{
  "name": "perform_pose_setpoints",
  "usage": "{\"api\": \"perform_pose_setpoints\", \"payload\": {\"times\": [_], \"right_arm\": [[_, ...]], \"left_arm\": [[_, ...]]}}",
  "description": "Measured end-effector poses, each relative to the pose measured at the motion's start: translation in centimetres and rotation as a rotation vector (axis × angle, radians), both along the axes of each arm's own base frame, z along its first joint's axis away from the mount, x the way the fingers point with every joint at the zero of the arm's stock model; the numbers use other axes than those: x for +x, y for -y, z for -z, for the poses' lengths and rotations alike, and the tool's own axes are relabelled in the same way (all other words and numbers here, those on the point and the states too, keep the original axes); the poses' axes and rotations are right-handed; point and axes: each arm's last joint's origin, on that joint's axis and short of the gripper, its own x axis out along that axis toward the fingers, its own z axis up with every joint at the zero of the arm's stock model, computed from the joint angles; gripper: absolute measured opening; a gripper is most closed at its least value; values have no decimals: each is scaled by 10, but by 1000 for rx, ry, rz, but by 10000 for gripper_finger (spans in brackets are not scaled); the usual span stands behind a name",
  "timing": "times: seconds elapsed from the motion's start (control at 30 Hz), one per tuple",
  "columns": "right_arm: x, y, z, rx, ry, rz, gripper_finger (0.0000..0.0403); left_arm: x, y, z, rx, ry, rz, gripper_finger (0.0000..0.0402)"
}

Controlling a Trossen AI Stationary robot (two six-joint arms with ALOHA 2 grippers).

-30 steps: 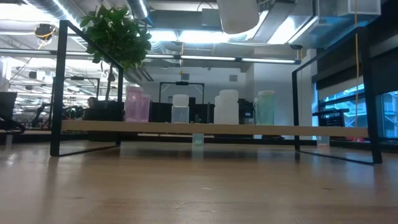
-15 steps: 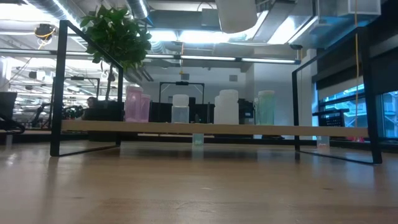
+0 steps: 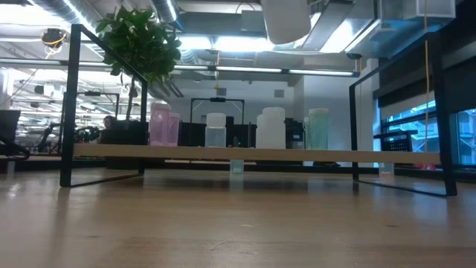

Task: Pick and place medicine bottles onto shelf by color
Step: Put the white pill bottle on the shelf aligned with the other white pill bottles

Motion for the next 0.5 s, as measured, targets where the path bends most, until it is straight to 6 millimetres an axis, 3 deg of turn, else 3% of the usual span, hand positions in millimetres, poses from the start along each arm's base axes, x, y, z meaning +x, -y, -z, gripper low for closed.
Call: {"api": "perform_pose_setpoints", "payload": {"times": [0.27, 0.5], "right_arm": [[-6, 1, -8, 6, 9, 14, 147], [-25, -2, -17, -34, 83, 53, 147]], "left_arm": [[0, 0, 0, 0, 0, 0, 253], [0, 0, 0, 0, 0, 0, 253]]}}
